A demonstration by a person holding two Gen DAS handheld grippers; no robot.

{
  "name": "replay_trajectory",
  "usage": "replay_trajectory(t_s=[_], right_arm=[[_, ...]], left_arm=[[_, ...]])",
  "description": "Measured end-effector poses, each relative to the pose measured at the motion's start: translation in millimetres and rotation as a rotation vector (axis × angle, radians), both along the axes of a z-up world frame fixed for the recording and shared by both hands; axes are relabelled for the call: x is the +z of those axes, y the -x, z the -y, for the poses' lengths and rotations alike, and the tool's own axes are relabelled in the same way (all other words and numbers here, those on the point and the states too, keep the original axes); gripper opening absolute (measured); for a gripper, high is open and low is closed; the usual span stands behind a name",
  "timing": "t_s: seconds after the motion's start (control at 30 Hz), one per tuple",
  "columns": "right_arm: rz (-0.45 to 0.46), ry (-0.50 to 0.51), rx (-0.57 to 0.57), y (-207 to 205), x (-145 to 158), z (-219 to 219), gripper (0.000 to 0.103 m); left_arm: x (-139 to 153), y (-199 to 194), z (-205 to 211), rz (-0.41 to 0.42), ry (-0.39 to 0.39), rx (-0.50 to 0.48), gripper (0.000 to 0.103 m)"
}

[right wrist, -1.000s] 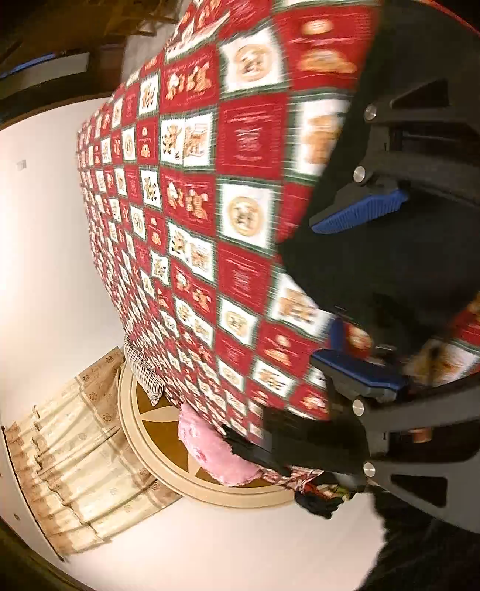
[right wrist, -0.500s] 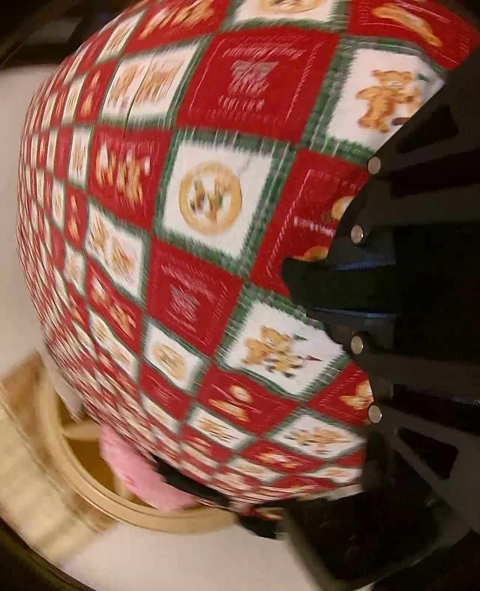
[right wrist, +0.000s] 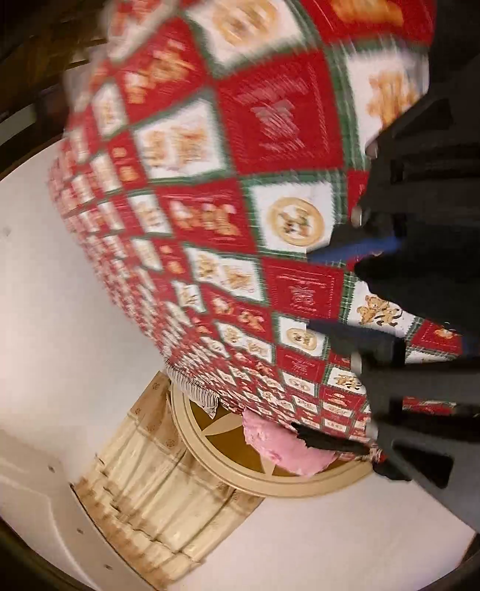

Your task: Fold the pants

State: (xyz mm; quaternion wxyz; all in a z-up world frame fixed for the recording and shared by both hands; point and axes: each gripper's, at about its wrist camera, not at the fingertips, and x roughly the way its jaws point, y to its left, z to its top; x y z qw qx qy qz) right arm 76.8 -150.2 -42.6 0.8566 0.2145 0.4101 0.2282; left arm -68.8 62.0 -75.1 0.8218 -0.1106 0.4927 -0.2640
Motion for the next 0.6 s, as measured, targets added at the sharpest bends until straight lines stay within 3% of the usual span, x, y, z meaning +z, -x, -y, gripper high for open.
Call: replay_trajectory(t_s=[0.13,0.17,0.23,0.37,0.53,0.6], right_arm=[[0.111,0.13,-0.031,51,40,27,0.058],[0.115,0.159,-0.065,64,42,39,0.059],[0.113,0.227,-0.186,95,45,71,0.061],[0.013,0.294,-0.411,158,21,128,0.061],[-0.047,0.346,-0.451,191,-4,135,0.061],[-0.046,0.354,-0.433,194,-12,130,0.061]], left_arm=[[20,1,-17,0.088,-0.044,0.03,0.069],[25,-2,-16,0.108,-0.043,0.033,0.078],[30,-14,-9,0.127,-0.03,0.021,0.083],[23,-45,17,0.09,-0.002,-0.036,0.083],[7,-44,35,0.017,-0.058,-0.041,0.083],[10,-32,38,0.04,-0.09,-0.034,0.084]])
